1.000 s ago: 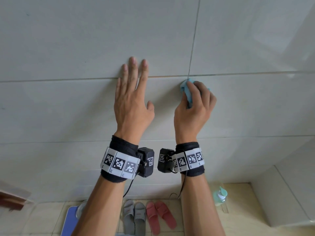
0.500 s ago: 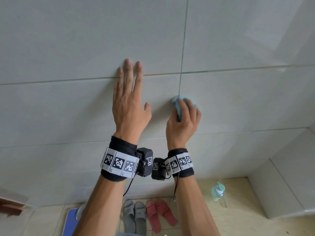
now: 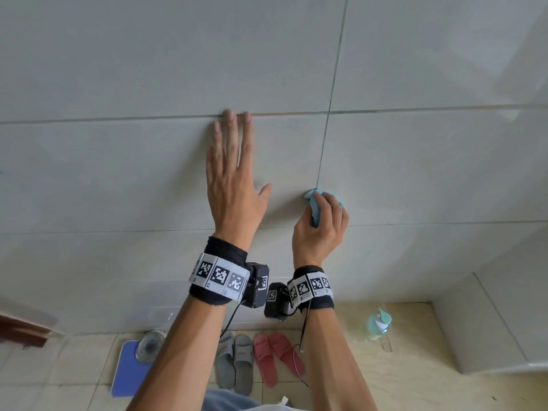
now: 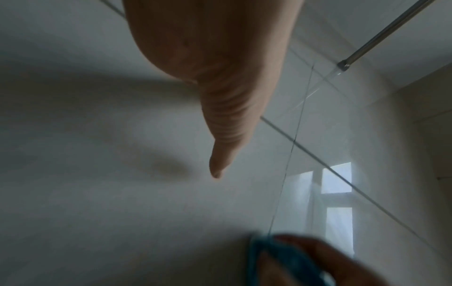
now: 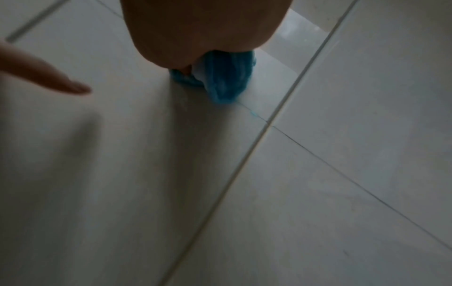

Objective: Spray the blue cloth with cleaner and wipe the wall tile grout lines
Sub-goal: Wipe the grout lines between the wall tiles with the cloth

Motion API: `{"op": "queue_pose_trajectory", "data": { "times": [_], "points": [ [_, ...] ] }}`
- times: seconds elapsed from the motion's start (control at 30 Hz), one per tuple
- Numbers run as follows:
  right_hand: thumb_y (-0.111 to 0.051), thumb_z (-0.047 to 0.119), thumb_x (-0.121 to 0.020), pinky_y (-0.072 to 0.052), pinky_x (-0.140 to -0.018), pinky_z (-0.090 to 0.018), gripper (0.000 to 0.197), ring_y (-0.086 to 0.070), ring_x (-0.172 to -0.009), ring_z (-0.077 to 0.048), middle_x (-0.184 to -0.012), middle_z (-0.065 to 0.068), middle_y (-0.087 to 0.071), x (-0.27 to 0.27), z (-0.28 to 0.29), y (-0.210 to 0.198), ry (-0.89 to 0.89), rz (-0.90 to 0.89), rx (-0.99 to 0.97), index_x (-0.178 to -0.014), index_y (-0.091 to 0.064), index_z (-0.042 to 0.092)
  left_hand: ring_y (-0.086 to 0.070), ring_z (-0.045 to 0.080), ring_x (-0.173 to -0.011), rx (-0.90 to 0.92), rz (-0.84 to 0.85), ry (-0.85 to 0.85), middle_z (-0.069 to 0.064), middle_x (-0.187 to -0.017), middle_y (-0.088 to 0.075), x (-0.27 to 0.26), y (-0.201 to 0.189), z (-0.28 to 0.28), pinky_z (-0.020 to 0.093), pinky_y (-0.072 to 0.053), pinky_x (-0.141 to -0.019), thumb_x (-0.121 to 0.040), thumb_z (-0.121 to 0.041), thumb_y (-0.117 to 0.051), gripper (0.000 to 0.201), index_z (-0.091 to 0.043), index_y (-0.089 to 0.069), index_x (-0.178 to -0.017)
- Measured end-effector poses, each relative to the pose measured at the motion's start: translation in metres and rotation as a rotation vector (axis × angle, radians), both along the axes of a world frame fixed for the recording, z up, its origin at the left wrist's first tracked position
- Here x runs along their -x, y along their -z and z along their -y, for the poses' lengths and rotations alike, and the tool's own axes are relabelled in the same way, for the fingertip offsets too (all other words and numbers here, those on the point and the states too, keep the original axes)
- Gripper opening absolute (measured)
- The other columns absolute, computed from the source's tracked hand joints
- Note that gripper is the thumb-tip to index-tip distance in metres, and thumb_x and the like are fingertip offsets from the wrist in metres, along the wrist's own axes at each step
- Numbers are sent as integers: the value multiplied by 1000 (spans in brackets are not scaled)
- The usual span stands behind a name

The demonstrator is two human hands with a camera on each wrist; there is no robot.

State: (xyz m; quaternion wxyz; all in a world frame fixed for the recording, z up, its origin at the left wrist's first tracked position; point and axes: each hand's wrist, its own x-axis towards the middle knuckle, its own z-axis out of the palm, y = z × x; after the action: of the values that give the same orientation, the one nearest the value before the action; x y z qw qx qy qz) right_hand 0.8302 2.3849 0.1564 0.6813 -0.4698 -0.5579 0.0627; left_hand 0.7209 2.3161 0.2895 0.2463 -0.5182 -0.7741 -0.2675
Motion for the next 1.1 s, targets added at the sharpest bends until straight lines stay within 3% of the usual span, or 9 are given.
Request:
{"op": "queue_pose_trajectory", "data": {
  "times": [0.17, 0.33, 0.47, 0.6, 0.77, 0.93, 1.1],
  "points": [
    [-76, -4, -90, -54, -96, -48, 23, -63, -108, -23, -117, -7, -72, -10, -22, -38, 2, -22, -128, -110, -79, 7, 0, 40, -160, -158, 262, -31, 25, -171, 1, -2, 30, 1, 37, -10, -131, -75, -46, -88, 131, 0, -4, -164],
    [-75, -1, -92, -54, -95, -50, 20, -65, -104, -32, -117, -8, -74, -6, -13, 6, 17, -1, -64, -110, -80, 7, 0, 48, -157, -184, 411, -51, 40, -165, 3, 7, 44, -8, 40, -7, -131, -78, -53, -85, 134, 16, -3, -157],
    [-74, -5, -90, -54, -95, -48, 22, -64, -101, -38, -116, -9, -74, -10, -7, 30, 13, 45, -3, -108, -80, 7, 0, 49, -157, -199, 402, -47, 40, -164, 3, 10, 50, -14, 40, -6, -131, -78, -57, -83, 134, 18, -3, -156],
    [-77, -3, -90, -54, -88, -50, 19, -63, -101, -33, -114, -8, -73, -17, -13, 10, -4, 39, -52, -107, -79, 6, 1, 49, -157, -213, 391, -36, 40, -165, 4, 12, 53, -15, 42, -7, -131, -78, -55, -84, 134, 17, -2, -156],
    [-80, 1, -91, -54, -92, -49, 16, -63, -103, -28, -114, -8, -74, -16, -28, -14, 29, -12, -135, -105, -80, 6, -1, 46, -158, -222, 381, -38, 37, -166, 1, 15, 58, -13, 39, -5, -131, -78, -53, -85, 133, 15, -4, -158],
    [-78, -4, -89, -55, -89, -50, 19, -64, -100, -34, -114, -10, -74, -10, -19, 28, 37, 30, -82, -104, -81, 8, 1, 45, -158, -227, 392, -27, 36, -167, 2, 16, 58, -14, 37, -5, -131, -78, -51, -86, 132, 14, -3, -159],
    [-77, -9, -85, -55, -85, -46, 28, -62, -103, -31, -115, -8, -71, -10, -3, 66, -23, 37, 82, -105, -80, 11, 0, 46, -158, -227, 395, -32, 36, -167, 2, 15, 57, -14, 41, -9, -131, -75, -51, -88, 135, 13, -3, -159]
  ]
}}
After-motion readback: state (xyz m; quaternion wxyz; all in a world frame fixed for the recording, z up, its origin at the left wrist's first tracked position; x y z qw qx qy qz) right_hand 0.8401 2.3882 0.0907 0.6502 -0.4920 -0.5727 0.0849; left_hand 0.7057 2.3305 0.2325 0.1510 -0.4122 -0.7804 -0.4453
